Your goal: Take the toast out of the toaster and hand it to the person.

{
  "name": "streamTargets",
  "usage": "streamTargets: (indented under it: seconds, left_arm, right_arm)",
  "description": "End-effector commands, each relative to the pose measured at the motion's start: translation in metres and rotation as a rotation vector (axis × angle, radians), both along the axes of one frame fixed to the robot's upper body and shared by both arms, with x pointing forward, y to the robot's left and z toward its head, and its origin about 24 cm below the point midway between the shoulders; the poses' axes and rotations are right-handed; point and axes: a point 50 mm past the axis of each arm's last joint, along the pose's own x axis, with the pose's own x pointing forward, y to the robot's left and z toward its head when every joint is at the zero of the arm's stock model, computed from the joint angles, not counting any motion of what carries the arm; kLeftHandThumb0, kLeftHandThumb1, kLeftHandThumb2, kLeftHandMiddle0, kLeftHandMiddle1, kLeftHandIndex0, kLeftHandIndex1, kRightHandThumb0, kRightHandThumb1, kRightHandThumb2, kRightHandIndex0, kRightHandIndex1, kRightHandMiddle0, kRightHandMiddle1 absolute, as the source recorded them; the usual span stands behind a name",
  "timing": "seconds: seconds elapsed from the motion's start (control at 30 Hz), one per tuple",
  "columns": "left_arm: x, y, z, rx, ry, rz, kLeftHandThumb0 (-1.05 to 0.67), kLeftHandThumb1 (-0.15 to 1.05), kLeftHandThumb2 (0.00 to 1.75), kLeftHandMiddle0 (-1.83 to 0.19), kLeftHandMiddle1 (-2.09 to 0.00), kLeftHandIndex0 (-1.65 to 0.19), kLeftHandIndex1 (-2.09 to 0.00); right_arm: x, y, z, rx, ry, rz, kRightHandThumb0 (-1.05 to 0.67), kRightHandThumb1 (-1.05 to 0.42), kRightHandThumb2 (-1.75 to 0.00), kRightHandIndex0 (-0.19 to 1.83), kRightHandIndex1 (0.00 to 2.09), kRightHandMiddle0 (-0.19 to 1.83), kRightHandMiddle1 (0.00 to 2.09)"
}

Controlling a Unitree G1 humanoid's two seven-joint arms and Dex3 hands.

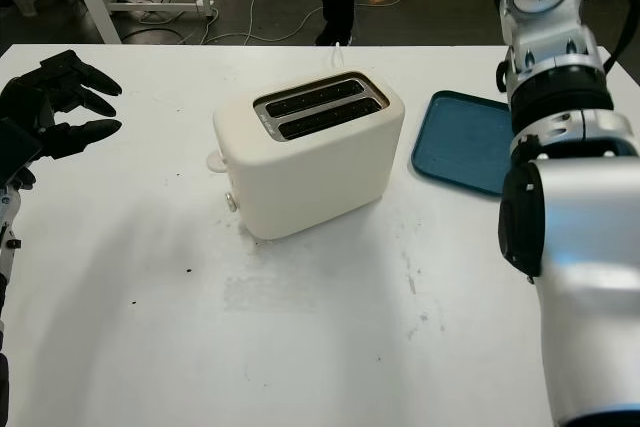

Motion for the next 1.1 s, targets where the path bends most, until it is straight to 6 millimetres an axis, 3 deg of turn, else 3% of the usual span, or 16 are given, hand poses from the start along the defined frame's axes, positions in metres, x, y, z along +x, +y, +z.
streamTargets:
  seconds: [0.0, 0.3, 0.5, 0.6, 0.9, 1.07]
  left_arm:
    - [0.0, -0.001, -0.001, -0.017, -0.003, -0.009, -1.05, 0.85, 0.0, -0.35, -1.47, -0.42, -1.3]
    - [0.0, -0.001, -0.001, -0.005, -0.004, -0.002, -1.05, 0.86, 0.0, -0.36, -1.49, -0.42, -1.31]
    - [0.0, -0.001, -0.002, -0.013, 0.001, -0.005, -1.05, 0.85, 0.0, -0.35, -1.48, -0.41, -1.32]
    - [0.0, 0.0, -0.002, -0.024, 0.006, -0.008, -1.05, 0.84, 0.0, -0.35, -1.48, -0.42, -1.31]
    - [-0.001, 0.0, -0.002, -0.022, 0.006, -0.005, -1.05, 0.83, 0.0, -0.37, -1.46, -0.42, -1.3]
    - [-0.001, 0.0, -0.003, -0.033, 0.01, -0.008, -1.05, 0.83, 0.0, -0.36, -1.46, -0.42, -1.3]
  right_arm:
    - [0.001, -0.001, -0.018, 0.04, 0.032, -0.018, -0.2, -0.92, -0.28, 0.89, 1.75, 0.59, 1.75]
    - [0.003, -0.002, -0.043, 0.075, 0.13, -0.075, -0.33, -0.92, -0.25, 0.95, 1.75, 0.67, 1.75]
    - [0.003, -0.001, -0.055, 0.086, 0.156, -0.111, -0.33, -0.92, -0.22, 0.85, 1.75, 0.57, 1.75]
    - [0.003, 0.0, -0.057, 0.099, 0.167, -0.114, -0.34, -0.92, -0.17, 0.81, 1.75, 0.56, 1.66]
    - [0.004, 0.001, -0.058, 0.086, 0.19, -0.151, -0.3, -0.92, -0.19, 0.9, 1.75, 0.59, 1.75]
    - [0.004, 0.003, -0.064, 0.122, 0.195, -0.165, -0.29, -0.92, -0.13, 0.81, 1.75, 0.52, 1.74]
